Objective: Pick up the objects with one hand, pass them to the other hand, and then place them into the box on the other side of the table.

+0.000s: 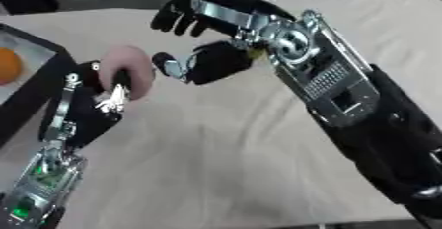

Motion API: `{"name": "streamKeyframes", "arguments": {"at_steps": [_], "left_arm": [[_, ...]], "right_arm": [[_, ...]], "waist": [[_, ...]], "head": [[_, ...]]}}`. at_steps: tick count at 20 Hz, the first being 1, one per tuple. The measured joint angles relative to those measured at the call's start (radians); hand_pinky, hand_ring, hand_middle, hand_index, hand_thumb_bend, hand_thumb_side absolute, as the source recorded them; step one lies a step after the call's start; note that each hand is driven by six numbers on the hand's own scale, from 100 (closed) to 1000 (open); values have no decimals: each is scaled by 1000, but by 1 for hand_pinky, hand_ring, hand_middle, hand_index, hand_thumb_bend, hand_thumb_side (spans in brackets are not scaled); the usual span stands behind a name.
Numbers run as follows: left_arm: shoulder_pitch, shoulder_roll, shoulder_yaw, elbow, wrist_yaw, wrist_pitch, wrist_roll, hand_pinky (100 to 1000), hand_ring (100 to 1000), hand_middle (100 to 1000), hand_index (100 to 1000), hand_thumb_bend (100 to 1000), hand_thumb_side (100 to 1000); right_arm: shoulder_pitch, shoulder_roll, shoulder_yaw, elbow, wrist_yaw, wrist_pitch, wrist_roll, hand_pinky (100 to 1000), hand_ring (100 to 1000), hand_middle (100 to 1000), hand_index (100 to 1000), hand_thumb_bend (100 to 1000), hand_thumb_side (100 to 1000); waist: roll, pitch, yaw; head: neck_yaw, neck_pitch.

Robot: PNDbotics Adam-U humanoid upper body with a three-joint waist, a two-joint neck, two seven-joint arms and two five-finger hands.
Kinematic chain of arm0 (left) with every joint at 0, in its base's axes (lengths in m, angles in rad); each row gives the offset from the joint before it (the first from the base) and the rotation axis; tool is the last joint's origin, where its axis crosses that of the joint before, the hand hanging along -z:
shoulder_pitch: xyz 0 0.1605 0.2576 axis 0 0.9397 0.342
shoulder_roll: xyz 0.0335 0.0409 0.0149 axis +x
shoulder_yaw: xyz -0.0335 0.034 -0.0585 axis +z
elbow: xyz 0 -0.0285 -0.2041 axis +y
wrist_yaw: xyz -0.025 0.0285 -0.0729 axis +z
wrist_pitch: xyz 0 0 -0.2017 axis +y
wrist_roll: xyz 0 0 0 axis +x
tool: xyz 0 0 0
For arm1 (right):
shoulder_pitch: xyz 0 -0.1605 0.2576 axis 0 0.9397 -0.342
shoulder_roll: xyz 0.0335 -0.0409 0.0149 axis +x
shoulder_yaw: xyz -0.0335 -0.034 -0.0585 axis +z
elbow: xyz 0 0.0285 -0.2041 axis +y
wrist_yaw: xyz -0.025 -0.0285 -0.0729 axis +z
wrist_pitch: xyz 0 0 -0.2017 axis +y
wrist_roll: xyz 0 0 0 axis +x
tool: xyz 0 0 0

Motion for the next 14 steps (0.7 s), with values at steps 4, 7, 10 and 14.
{"name": "streamKeyframes", "arguments": {"at_steps": [4,7,10,14], "left_arm": [[3,40,29,0,-12,3,25,533,605,398,489,100,257],[6,78,56,-1,-22,7,48,534,603,399,491,100,245],[9,122,91,-3,-34,18,75,535,602,400,493,100,234],[15,179,135,-3,-47,41,103,536,601,401,496,100,221]], "right_arm": [[36,-45,-38,-44,-31,15,-34,810,820,769,808,307,327],[73,-79,-72,-81,-55,29,-72,809,820,762,800,291,327],[130,-121,-104,-109,-77,42,-111,807,819,759,797,283,331],[194,-163,-136,-123,-98,50,-155,802,816,754,793,269,325]], "waist": [[1,0,0],[5,0,1],[7,0,1],[11,0,1]], "head": [[0,0],[1,0],[7,0],[13,0]]}}
